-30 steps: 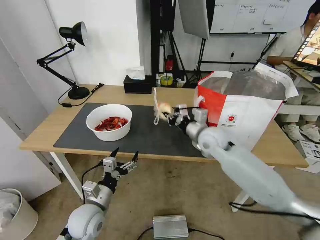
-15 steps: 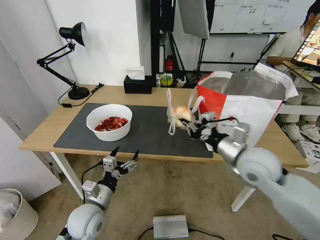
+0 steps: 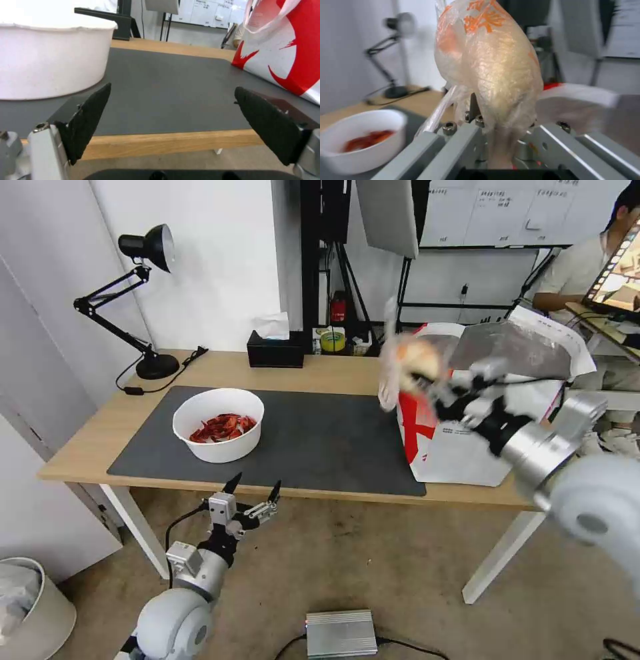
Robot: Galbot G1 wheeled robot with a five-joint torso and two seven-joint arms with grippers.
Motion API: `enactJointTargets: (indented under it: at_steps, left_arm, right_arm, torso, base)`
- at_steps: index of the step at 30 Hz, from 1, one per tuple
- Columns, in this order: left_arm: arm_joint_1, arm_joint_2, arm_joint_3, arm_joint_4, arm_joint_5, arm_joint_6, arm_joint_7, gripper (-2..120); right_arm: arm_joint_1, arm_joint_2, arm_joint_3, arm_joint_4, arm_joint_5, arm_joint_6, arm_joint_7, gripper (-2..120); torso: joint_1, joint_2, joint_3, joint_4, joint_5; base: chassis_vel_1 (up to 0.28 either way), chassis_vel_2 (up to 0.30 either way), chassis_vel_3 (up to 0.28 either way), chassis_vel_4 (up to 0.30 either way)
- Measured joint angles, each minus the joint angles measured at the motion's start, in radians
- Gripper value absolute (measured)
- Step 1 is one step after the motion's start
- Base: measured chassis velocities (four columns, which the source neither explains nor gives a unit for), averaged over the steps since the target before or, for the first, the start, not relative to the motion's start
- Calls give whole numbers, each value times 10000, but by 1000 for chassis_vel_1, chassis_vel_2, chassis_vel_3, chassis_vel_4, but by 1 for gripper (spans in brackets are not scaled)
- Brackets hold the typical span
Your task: Pick up the trash from the table and place it into the takeout bag.
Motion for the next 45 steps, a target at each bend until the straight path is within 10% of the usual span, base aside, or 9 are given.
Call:
enactJointTargets:
  at_steps: [14, 45]
  left_arm:
    - [-175, 58, 134, 239, -40, -179, 40, 100]
    - [-184, 173, 174, 157, -52, -136, 175, 100]
  right_arm:
    - [1275, -126, -312, -2741, 447, 13, 403, 3]
    - [2052, -141, -443, -2742, 2553, -2830, 2944, 6]
  torso:
    - [0, 0, 1, 0, -1]
    - [0, -1, 0, 0, -2]
  base:
    - [0, 0, 0, 0]
    - [0, 0, 0, 0]
